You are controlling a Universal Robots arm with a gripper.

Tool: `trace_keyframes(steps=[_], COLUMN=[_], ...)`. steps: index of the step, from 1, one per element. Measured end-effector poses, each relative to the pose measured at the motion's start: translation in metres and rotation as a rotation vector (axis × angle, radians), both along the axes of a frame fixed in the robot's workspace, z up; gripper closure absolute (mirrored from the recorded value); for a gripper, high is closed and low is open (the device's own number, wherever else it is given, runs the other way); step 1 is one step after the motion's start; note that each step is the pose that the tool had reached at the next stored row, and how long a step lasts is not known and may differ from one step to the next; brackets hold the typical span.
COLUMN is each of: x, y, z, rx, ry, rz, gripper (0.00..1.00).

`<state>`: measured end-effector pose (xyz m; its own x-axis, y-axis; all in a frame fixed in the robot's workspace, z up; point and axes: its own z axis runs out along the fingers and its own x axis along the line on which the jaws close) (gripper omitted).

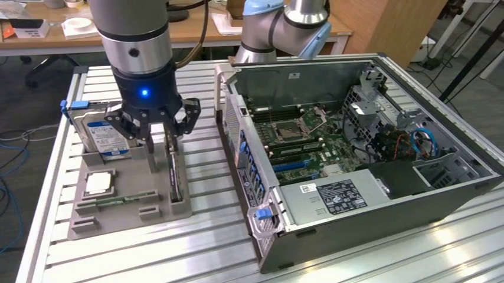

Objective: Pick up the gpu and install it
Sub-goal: 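Pick up the gpu and move the gpu toward the slot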

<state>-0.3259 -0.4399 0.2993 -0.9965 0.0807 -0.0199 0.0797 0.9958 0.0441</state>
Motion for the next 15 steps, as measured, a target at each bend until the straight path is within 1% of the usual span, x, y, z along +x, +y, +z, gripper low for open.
trace_keyframes(steps=[15], x=[-0.0089], y=[0.0000], z=[-0.0079], rx=[0.0000], ry=[0.0001], rz=[0.000], gripper=[0.53])
